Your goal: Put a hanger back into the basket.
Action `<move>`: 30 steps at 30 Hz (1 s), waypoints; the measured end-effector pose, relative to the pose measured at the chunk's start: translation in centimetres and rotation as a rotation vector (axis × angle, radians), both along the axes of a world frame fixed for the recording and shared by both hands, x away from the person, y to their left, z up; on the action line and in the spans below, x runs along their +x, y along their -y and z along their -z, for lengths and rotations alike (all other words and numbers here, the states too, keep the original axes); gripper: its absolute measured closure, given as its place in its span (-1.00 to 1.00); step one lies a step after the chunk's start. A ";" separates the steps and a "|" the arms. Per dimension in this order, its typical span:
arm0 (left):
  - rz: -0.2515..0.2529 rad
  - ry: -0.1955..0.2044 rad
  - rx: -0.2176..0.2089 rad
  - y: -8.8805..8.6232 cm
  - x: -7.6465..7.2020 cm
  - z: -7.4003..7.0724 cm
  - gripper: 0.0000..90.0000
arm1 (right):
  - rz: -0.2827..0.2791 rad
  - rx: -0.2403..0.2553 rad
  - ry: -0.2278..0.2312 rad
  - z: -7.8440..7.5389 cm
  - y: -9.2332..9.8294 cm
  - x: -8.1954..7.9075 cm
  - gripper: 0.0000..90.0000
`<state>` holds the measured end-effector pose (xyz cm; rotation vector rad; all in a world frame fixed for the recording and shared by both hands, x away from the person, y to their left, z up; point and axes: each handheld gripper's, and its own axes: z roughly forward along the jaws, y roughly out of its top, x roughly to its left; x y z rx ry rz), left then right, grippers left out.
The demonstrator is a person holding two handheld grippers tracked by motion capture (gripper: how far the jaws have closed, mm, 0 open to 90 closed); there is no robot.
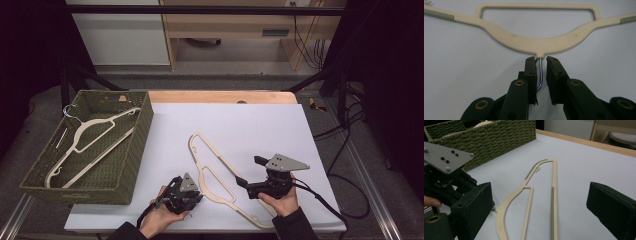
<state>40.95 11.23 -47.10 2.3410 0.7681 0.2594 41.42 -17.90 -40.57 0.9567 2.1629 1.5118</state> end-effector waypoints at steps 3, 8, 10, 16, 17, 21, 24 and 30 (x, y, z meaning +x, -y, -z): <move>-0.003 -0.002 0.008 0.2 0.0 0.0 0.78 | -0.002 -0.005 -0.001 0.0 -0.1 0.0 -0.84; -0.010 -0.025 0.001 0.0 0.4 -0.1 0.92 | -0.010 -0.009 -0.009 0.3 -0.3 0.1 -0.84; -0.013 -0.032 -0.006 0.0 0.5 -0.1 0.97 | -0.013 -0.011 -0.014 0.4 -0.5 0.1 -0.84; 0.006 -0.012 0.014 0.1 0.5 -0.2 0.97 | -0.022 -0.018 -0.031 0.9 -0.9 0.1 -0.83; 0.008 -0.022 0.011 0.0 0.6 -0.3 0.97 | -0.026 -0.027 -0.031 1.0 -1.1 0.2 -0.83; 0.015 -0.017 0.006 -0.1 0.5 -0.9 0.97 | -0.044 -0.037 -0.042 1.3 -1.5 0.2 -0.80; 0.016 -0.010 -0.018 -0.5 0.5 -2.0 0.97 | -0.060 -0.032 -0.052 1.5 -1.9 0.2 -0.77; 0.009 -0.014 -0.021 -0.6 0.5 -3.1 0.97 | -0.104 -0.056 -0.077 2.2 -3.4 0.0 -0.68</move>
